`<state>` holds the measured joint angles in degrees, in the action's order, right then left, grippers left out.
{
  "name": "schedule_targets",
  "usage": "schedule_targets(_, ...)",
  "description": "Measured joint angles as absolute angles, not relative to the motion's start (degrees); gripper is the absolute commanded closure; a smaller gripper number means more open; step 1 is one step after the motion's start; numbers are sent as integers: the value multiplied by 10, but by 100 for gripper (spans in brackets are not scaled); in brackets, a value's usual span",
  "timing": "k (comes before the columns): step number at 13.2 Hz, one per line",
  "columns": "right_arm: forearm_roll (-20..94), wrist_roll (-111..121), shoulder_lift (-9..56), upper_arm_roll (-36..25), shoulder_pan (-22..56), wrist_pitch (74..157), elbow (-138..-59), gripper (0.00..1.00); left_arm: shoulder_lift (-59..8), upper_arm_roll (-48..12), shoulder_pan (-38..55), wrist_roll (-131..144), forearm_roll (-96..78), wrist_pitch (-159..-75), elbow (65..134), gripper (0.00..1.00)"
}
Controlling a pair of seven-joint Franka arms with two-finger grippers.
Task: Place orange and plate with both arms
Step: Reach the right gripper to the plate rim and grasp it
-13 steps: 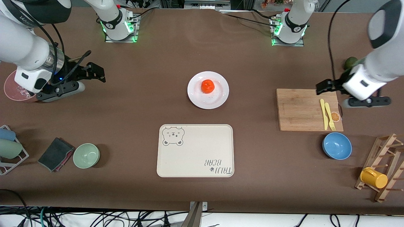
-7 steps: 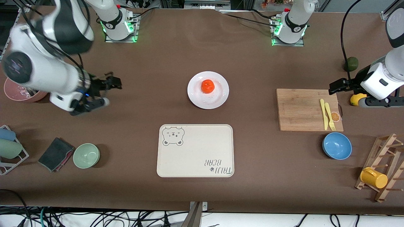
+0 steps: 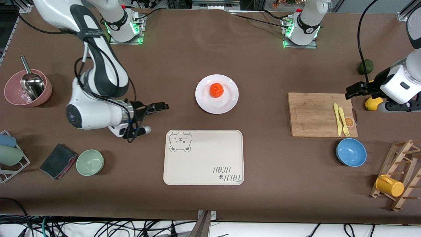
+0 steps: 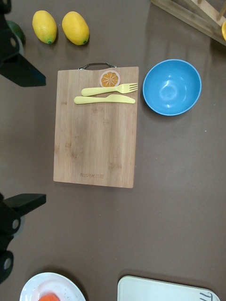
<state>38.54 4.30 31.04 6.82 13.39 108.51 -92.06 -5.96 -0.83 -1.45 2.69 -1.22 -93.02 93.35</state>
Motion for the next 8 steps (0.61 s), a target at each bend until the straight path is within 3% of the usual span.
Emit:
schedule_targets(3,472,114,327,84,185,1196,-986,1,-68,-8,-15,27,-12,-932,913,0)
schedule_targets(8,643,369,362,91,188,1221,-1070,3,-76,-7,-27,27,-12,-932,880,0)
